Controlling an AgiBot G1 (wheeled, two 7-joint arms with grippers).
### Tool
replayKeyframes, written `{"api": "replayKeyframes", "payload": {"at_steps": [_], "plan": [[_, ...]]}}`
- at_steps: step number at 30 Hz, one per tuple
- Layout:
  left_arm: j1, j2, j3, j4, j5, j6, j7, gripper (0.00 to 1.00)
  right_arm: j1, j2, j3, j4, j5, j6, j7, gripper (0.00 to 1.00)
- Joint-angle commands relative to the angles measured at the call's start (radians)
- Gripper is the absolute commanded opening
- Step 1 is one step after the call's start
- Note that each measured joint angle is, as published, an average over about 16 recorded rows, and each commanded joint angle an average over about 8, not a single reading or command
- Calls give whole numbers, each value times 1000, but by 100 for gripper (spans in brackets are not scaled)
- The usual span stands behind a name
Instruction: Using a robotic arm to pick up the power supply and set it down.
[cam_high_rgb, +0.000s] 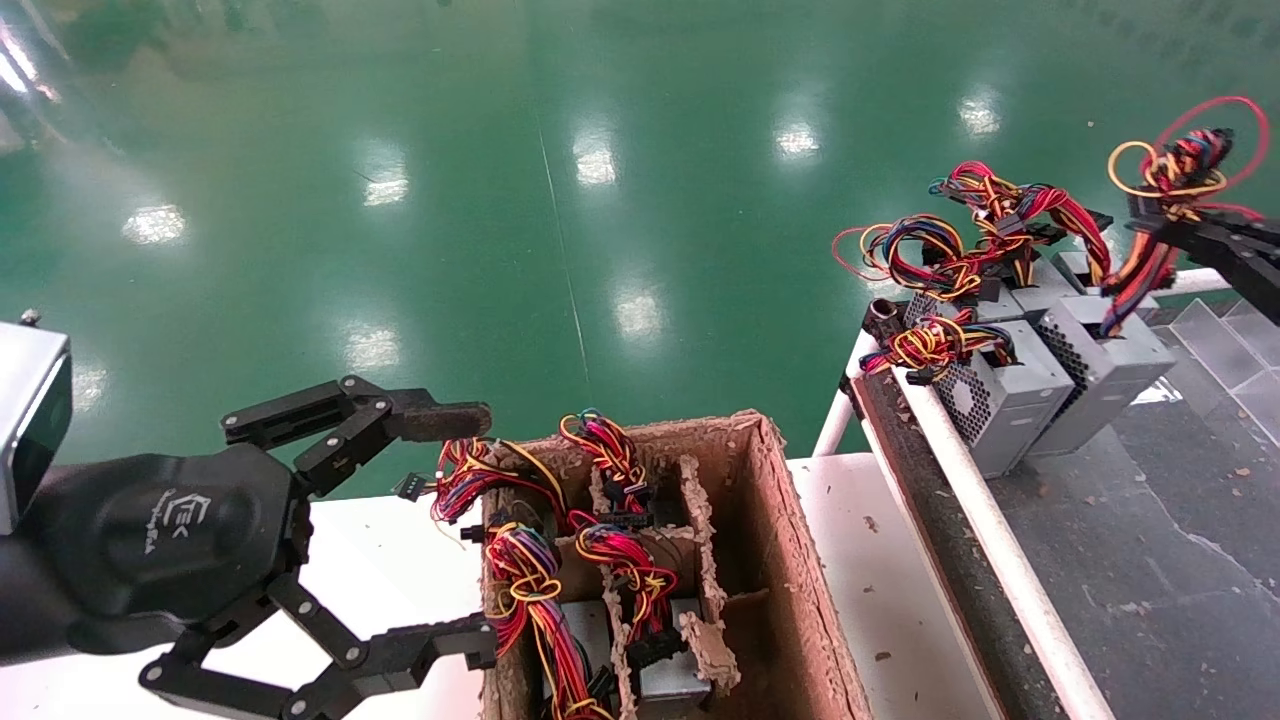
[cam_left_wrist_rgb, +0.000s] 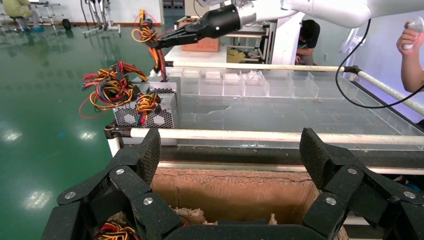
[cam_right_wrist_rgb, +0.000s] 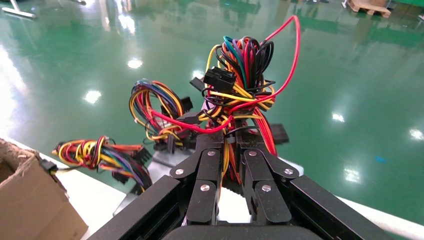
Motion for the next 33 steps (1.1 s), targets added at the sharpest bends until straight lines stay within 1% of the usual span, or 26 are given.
{"api": "replayKeyframes", "payload": {"at_steps": [1, 3, 4, 13, 21, 29, 33], "plan": [[0, 0, 0, 0, 0, 0, 0, 100, 25, -18, -9, -18, -13, 2, -4, 69], [0, 0, 0, 0, 0, 0, 0, 100, 43, -29, -16, -38, -23, 0, -7, 94], [0, 0, 0, 0, 0, 0, 0, 100, 51, -34, -20, -47, -28, -3, -9, 100], [0, 0, 0, 0, 0, 0, 0, 100, 100, -53, -58, -114, -78, -39, -26, 100], [0, 0, 0, 0, 0, 0, 0, 100, 124, -53, -84, -143, -113, -77, -16, 100], [0, 0, 0, 0, 0, 0, 0, 100, 133, -46, -56, -139, -73, -104, -31, 100], [0, 0, 0, 0, -1, 0, 0, 100, 122, -46, -42, -116, -48, -112, -33, 100]]}}
